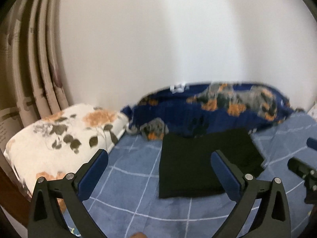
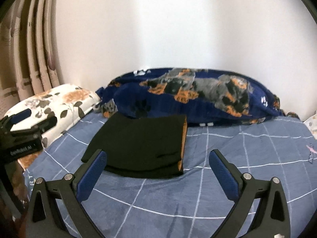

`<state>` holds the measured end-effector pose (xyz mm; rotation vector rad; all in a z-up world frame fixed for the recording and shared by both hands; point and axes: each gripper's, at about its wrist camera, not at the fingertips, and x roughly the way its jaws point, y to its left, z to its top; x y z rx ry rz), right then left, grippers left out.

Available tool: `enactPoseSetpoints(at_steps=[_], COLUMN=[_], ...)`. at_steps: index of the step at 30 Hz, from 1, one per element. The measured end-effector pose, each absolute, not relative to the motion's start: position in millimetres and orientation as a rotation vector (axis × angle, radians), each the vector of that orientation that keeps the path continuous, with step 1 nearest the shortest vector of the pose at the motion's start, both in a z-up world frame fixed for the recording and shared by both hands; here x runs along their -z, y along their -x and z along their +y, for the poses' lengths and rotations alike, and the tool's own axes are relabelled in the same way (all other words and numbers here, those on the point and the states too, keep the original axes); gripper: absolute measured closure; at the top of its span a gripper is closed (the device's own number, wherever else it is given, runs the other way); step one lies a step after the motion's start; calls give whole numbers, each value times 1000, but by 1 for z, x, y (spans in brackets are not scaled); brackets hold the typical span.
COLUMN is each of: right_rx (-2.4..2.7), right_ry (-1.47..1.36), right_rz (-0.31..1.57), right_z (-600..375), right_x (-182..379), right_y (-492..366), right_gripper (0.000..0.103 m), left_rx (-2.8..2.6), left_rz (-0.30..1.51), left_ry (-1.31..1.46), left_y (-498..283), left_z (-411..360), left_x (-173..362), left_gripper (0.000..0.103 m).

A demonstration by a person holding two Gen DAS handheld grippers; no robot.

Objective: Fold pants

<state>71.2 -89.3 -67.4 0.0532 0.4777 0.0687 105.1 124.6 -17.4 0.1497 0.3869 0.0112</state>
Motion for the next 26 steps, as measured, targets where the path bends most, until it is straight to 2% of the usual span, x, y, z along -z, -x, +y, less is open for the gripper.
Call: enactPoseSetpoints(at_steps=[10, 26], right_rx=[-67, -74], right_ry=[-41, -47], right_rz=[442, 441], right_z=[-97, -99], right_x=[52, 49], right_y=[-36, -26], right_gripper=[0, 0], left_rx=[113, 60], left_rz=[377, 418], left_ry=[-100, -58], left_y=[-74, -63], left_z=[109, 107], left_x=[-19, -10], left_gripper=[0, 0])
